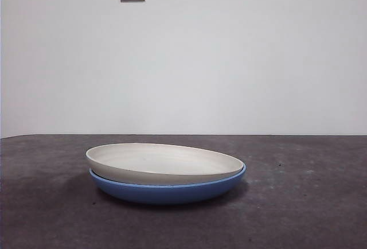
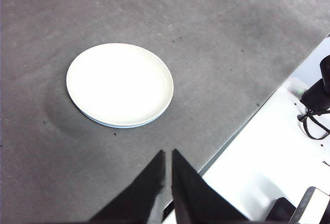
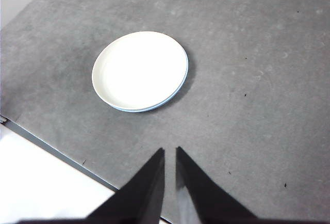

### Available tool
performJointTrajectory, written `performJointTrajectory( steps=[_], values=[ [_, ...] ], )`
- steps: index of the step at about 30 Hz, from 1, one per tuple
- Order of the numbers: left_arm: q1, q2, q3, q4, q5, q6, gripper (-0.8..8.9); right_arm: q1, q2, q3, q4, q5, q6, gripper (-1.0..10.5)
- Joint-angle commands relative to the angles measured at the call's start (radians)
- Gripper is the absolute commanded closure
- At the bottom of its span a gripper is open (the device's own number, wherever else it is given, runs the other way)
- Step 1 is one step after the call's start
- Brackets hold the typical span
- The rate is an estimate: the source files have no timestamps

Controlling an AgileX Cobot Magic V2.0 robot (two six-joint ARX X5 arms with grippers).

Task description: Pick up the white plate, put it on the blue plate, put it on desk

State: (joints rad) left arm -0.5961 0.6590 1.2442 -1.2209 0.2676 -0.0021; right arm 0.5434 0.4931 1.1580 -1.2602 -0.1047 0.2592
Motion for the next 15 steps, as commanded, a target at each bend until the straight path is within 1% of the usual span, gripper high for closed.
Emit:
performJointTrajectory(
  steps=[1, 10, 13, 15],
  values=[
    [-0.006, 0.006, 0.01, 0.016, 0.002, -0.007, 7.94, 0.009, 0.005, 0.015, 0.011, 0.001, -0.005, 9.1],
    [0.002, 0.002, 0.008, 0.014, 0.002, -0.007, 7.94, 0.009, 0.005, 0.015, 0.011, 0.002, -0.005, 9.1],
    [0.057, -0.001, 0.003, 0.018, 0.002, -0.007, 7.94, 0.009, 0.005, 0.015, 0.011, 0.002, -0.005, 9.1],
    [0.122, -0.004, -0.012, 0.018, 0.002, -0.006, 7.94, 0.009, 0.005, 0.015, 0.011, 0.002, -0.005, 9.1]
  ],
)
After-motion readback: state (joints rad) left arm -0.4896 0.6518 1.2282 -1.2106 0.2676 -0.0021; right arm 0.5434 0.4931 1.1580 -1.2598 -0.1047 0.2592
